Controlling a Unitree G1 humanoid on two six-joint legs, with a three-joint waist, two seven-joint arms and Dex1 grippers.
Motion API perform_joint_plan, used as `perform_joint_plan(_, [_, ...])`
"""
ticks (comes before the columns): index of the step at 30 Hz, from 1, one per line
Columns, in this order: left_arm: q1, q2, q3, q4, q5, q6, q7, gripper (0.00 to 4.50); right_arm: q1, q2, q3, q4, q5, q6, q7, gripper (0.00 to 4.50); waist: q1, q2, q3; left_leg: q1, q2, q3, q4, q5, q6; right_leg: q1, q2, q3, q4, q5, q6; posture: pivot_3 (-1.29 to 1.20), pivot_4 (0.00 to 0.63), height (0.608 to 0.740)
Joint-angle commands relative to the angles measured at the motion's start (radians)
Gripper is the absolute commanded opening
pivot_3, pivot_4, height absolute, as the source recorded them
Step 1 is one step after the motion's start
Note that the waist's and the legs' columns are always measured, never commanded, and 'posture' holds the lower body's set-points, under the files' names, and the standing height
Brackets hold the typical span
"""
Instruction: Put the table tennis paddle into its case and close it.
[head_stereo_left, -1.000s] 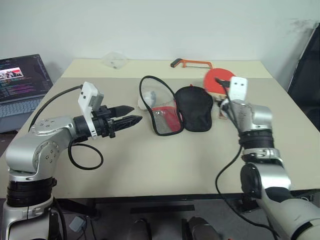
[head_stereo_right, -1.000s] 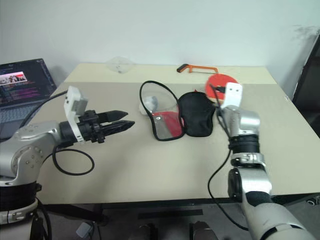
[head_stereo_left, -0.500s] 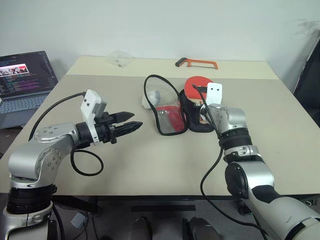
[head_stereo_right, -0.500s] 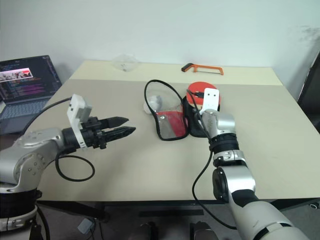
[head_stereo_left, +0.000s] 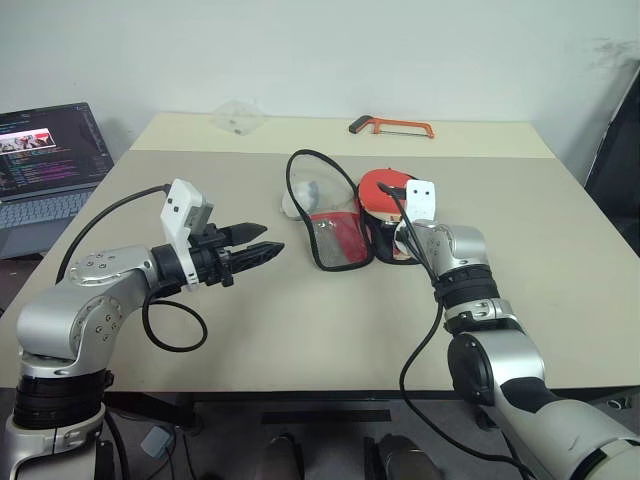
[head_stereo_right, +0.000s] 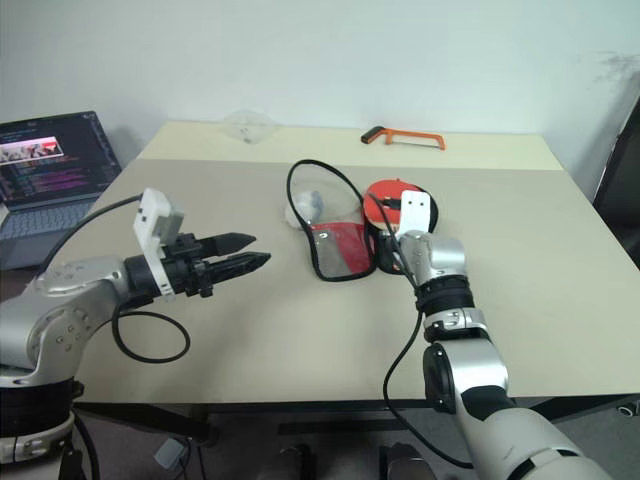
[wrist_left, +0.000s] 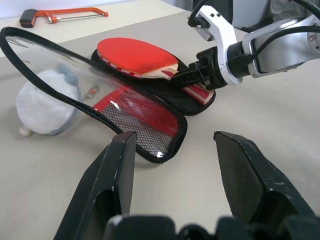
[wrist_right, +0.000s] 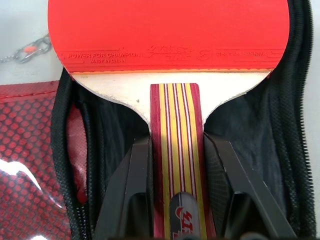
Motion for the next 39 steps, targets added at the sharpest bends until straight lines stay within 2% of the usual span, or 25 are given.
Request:
perform_joint_plan(1, [-0.010, 0.009, 0.003, -0.046, -0.009, -0.009, 0.010, 2.69, -0.021, -0.011, -0.013, 0.007, -0.010, -0.046, -0.013, 1.02, 0.000, 0.000, 0.000, 0.000, 0.000, 0.000, 0.000, 0.000, 0.000, 0.000, 0.000, 0.000, 0.000, 0.000, 0.000, 0.00, 0.150, 0.740])
perform_joint_plan(14, [-0.013, 0.007, -0.010, -0.053, -0.003, -0.012, 0.025, 2.69, -0.067, -0.015, -0.012, 0.138, -0.023, -0.128, -0.008, 1.02, 0.000, 0.000, 0.000, 0.001, 0.000, -0.001, 0.001, 0.000, 0.000, 0.001, 0.000, 0.000, 0.000, 0.000, 0.000, 0.00, 0.150, 0.740])
perform_joint_plan(16, [-0.015, 0.006, -0.012, -0.052, -0.001, -0.013, 0.027, 2.69, -0.078, -0.015, -0.015, 0.158, -0.021, -0.143, -0.010, 1.74, 0.000, 0.000, 0.000, 0.001, 0.000, 0.000, 0.001, 0.000, 0.000, 0.001, 0.000, 0.000, 0.000, 0.000, 0.000, 0.00, 0.150, 0.740])
perform_joint_plan(18, [-0.015, 0.007, -0.012, -0.052, -0.001, -0.013, 0.028, 2.69, -0.087, -0.014, -0.016, 0.174, -0.020, -0.154, -0.013, 2.26, 0.000, 0.000, 0.000, 0.000, 0.000, 0.000, 0.001, 0.000, 0.000, 0.001, 0.000, 0.000, 0.000, 0.000, 0.000, 0.00, 0.150, 0.740])
perform_joint_plan(24, [-0.016, 0.012, -0.015, -0.044, 0.012, -0.018, 0.040, 2.69, -0.088, -0.022, 0.003, 0.167, -0.026, -0.141, 0.007, 4.36, -0.001, 0.000, 0.000, 0.000, 0.000, 0.000, 0.001, 0.000, 0.000, 0.001, 0.000, 0.000, 0.000, 0.000, 0.000, 0.00, 0.150, 0.740])
perform_joint_plan(27, [-0.027, 0.010, -0.009, -0.012, 0.042, -0.034, 0.071, 2.69, -0.076, -0.037, 0.023, 0.042, -0.020, -0.061, 0.034, 4.47, -0.001, 0.000, 0.000, 0.000, 0.000, 0.000, 0.001, 0.000, 0.000, 0.001, 0.000, 0.000, 0.000, 0.000, 0.000, 0.00, 0.150, 0.740])
perform_joint_plan(32, [-0.041, 0.037, 0.016, 0.065, 0.078, -0.083, 0.058, 2.69, -0.031, -0.125, 0.069, -0.384, 0.010, 0.219, 0.106, 4.47, 0.003, 0.000, 0.000, 0.000, 0.000, -0.001, 0.001, 0.000, 0.000, 0.000, 0.000, -0.001, 0.000, 0.000, 0.000, 0.00, 0.150, 0.740])
perform_joint_plan(34, [-0.051, 0.050, -0.001, 0.108, 0.111, -0.114, 0.049, 2.69, 0.006, -0.192, 0.099, -0.519, 0.025, 0.299, 0.177, 4.47, 0.006, 0.000, 0.000, -0.001, 0.000, -0.001, 0.000, 0.000, 0.000, 0.000, 0.000, -0.001, 0.000, 0.000, 0.000, 0.00, 0.150, 0.740])
perform_joint_plan(36, [-0.067, 0.052, -0.027, 0.152, 0.150, -0.146, 0.052, 2.69, 0.048, -0.240, 0.112, -0.598, 0.050, 0.299, 0.252, 4.47, 0.009, 0.000, 0.000, -0.001, 0.000, -0.001, 0.000, 0.000, 0.000, 0.000, 0.000, -0.001, -0.001, 0.000, 0.000, 0.00, 0.150, 0.740])
perform_joint_plan(39, [-0.126, 0.028, -0.102, 0.246, 0.249, -0.209, 0.085, 2.69, 0.143, -0.302, 0.048, -0.700, 0.197, 0.242, 0.481, 4.47, 0.017, -0.001, 0.000, 0.000, 0.000, 0.000, 0.001, 0.000, 0.000, 0.001, 0.000, 0.000, -0.001, 0.000, 0.000, 0.00, 0.150, 0.740])
